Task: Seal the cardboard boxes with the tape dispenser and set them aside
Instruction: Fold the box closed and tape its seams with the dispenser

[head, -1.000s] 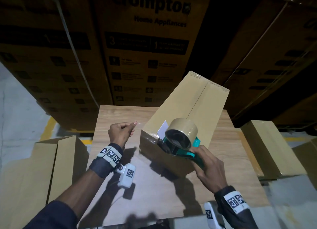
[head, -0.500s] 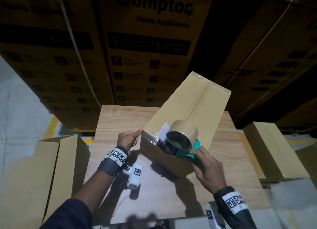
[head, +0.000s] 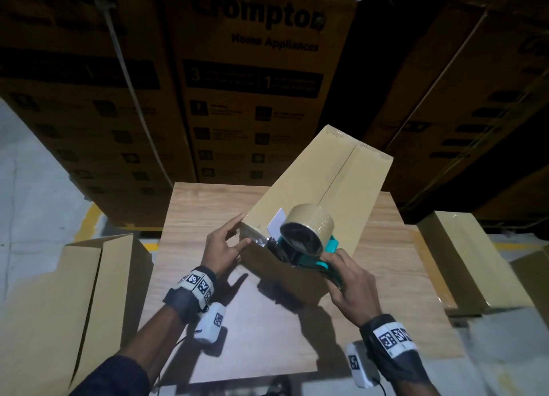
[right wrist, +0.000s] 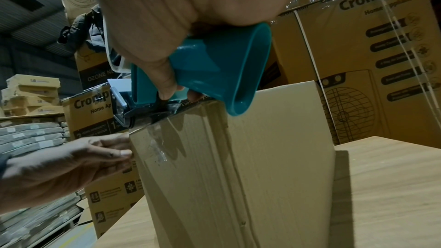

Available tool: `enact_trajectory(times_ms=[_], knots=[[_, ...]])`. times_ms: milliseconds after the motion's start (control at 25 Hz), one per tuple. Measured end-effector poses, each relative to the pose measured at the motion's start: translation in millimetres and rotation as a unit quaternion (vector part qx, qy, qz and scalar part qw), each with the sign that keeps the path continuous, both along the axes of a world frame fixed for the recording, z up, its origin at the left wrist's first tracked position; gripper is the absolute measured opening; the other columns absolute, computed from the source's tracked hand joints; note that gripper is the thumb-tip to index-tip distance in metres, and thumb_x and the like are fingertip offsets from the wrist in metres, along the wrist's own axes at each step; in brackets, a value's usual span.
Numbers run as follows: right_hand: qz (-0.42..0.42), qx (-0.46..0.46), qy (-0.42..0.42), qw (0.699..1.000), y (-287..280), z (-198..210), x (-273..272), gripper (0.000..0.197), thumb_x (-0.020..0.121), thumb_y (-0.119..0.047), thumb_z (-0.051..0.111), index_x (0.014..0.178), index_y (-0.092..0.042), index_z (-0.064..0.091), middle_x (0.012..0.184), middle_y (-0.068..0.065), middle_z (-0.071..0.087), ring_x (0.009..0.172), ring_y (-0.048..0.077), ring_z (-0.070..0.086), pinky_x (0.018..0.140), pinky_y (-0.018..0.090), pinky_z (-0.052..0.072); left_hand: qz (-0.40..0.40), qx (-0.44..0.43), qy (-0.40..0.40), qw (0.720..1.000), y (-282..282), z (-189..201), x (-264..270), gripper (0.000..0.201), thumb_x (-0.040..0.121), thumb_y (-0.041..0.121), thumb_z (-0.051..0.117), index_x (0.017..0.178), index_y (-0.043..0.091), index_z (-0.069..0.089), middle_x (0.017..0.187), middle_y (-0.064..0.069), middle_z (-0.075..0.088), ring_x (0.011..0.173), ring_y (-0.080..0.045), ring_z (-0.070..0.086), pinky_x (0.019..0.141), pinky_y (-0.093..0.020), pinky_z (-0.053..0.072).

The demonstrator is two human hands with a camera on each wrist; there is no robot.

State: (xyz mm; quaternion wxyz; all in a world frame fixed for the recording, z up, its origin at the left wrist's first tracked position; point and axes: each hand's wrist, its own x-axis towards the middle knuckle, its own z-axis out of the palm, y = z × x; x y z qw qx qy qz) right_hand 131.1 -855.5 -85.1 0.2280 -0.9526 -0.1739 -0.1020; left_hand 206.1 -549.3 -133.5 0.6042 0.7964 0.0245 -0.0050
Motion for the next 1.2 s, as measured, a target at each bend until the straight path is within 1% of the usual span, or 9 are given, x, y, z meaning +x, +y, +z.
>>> enact_trajectory(times_ms=[120,240,320,400,480,800,1000,1120,1200], knots=[[-0.002,-0.003,0.002,1.000,-0.7,-1.1,0.5,0.061,0.078,-0.013,0.078,0.128,-0.036,0.051,0.116,-0.009,0.062,0.078,0.018,0.066,0.057,0.040,0.058,-0.033,0.055,0.015,0.998,9.2,-10.0,4.3,0.070,0.084,0.008,0.082,0.147,0.017,0.053,0.143,0.000,0.059,0.132,-0.017,0.056,0.111,-0.026,0.041],[0.001,-0.007,0.003,1.000,-0.2,-2.1,1.4,0.065,0.077,-0.011,0.080,0.129,-0.036,0.051,0.117,-0.008,0.061,0.078,0.017,0.066,0.058,0.040,0.059,-0.056,0.213,-0.055,0.974,22.6,-6.4,6.9,0.081,0.088,0.017,0.080,0.157,0.020,0.039,0.156,-0.004,0.044,0.144,-0.018,0.040,0.115,-0.036,0.034],[0.000,-0.010,0.007,1.000,-0.2,-1.9,1.4,0.064,0.077,-0.012,0.080,0.129,-0.035,0.051,0.118,-0.008,0.061,0.078,0.017,0.066,0.059,0.040,0.059,-0.064,0.304,-0.197,0.930,17.8,9.7,2.7,0.083,0.086,0.016,0.081,0.157,0.021,0.037,0.158,-0.005,0.041,0.145,-0.019,0.037,0.116,-0.043,0.033],[-0.007,-0.015,0.016,1.000,0.2,-1.2,0.8,0.063,0.079,-0.014,0.079,0.130,-0.037,0.051,0.119,-0.011,0.060,0.078,0.016,0.065,0.059,0.036,0.059,-0.132,0.377,-0.317,0.860,5.1,20.6,-0.1,0.077,0.078,0.009,0.087,0.146,0.016,0.053,0.147,-0.012,0.056,0.137,-0.028,0.053,0.114,-0.049,0.036],[-0.009,-0.022,0.021,0.999,0.6,0.6,0.5,0.061,0.079,-0.016,0.077,0.130,-0.038,0.052,0.119,-0.013,0.059,0.077,0.015,0.064,0.059,0.034,0.057,-0.158,0.420,-0.347,0.823,-6.4,18.3,-1.2,0.074,0.066,0.004,0.094,0.133,0.014,0.065,0.132,-0.015,0.067,0.121,-0.031,0.066,0.109,-0.052,0.038],[-0.032,-0.053,0.033,0.998,7.4,20.3,-5.2,0.062,0.079,-0.016,0.077,0.128,-0.042,0.050,0.113,-0.014,0.061,0.075,0.015,0.064,0.053,0.030,0.051,-0.140,0.414,-0.365,0.822,-6.1,12.6,1.1,0.060,0.065,-0.010,0.089,0.120,0.009,0.074,0.124,-0.015,0.072,0.111,-0.033,0.071,0.100,-0.054,0.040],[-0.056,-0.032,0.038,0.997,-26.0,31.1,-26.8,0.061,0.081,-0.014,0.081,0.127,-0.045,0.055,0.114,-0.019,0.066,0.081,0.007,0.064,0.059,0.030,0.058,-0.173,0.391,-0.352,0.833,1.6,-1.8,11.6,0.056,0.091,0.001,0.037,0.140,0.012,0.062,0.143,-0.007,0.062,0.132,-0.023,0.059,0.121,-0.032,0.031],[-0.066,-0.044,0.054,0.995,-49.1,34.8,-47.2,0.064,0.080,-0.014,0.083,0.127,-0.046,0.053,0.115,-0.019,0.065,0.083,0.007,0.065,0.061,0.034,0.061,-0.157,0.389,-0.338,0.842,-2.4,-5.1,9.0,0.064,0.083,-0.017,0.055,0.141,0.011,0.061,0.143,-0.009,0.062,0.132,-0.025,0.059,0.122,-0.027,0.024],[-0.074,-0.057,0.055,0.994,-60.1,38.3,-56.1,0.065,0.079,-0.014,0.084,0.127,-0.046,0.053,0.113,-0.018,0.066,0.081,0.006,0.064,0.060,0.033,0.061,-0.162,0.380,-0.339,0.845,-2.5,-3.4,8.8,0.061,0.084,-0.013,0.051,0.140,0.011,0.062,0.142,-0.009,0.062,0.132,-0.025,0.059,0.121,-0.027,0.025]])
